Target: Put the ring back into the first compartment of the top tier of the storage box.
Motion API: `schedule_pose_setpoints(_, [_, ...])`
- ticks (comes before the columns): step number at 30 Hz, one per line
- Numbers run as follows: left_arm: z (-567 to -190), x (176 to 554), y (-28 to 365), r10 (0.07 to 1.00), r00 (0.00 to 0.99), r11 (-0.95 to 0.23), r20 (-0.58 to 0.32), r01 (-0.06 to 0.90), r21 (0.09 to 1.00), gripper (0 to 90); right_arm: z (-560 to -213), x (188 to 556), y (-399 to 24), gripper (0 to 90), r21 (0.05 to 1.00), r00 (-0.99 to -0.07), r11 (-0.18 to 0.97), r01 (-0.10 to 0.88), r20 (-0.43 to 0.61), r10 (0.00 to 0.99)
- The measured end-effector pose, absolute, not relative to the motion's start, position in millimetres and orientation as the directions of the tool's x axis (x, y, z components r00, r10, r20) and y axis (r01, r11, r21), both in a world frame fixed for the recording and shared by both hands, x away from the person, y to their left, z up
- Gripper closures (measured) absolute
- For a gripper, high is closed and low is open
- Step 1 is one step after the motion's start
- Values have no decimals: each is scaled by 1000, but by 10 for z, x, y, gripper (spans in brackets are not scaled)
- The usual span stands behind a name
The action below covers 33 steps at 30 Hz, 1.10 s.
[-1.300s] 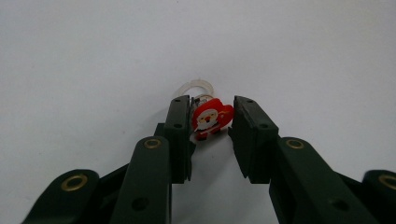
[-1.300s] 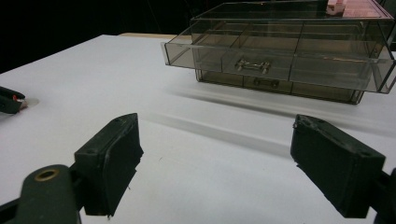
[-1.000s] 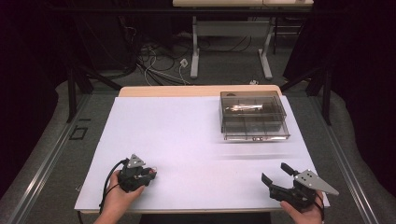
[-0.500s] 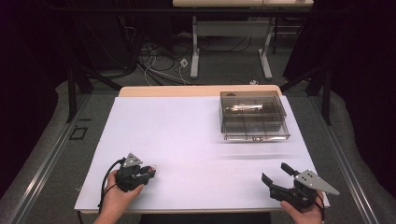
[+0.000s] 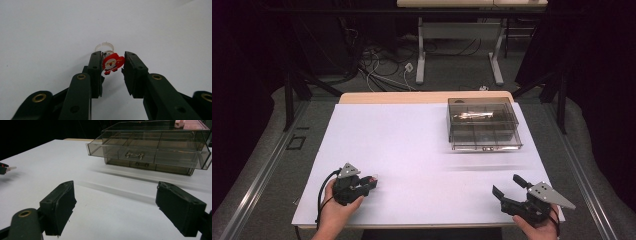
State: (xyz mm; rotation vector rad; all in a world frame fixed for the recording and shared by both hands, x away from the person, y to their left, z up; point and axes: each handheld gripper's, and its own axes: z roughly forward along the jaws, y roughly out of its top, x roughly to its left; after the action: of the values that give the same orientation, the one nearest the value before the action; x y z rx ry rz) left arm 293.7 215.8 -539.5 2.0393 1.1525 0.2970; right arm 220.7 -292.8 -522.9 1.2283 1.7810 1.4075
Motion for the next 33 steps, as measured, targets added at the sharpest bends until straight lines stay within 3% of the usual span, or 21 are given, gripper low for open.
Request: schedule_pose_setpoints(33, [-5153, 2786, 2282, 827, 524, -147, -204, 552, 821, 685, -5231, 2207, -2930, 152, 947, -428, 29, 319, 117, 896])
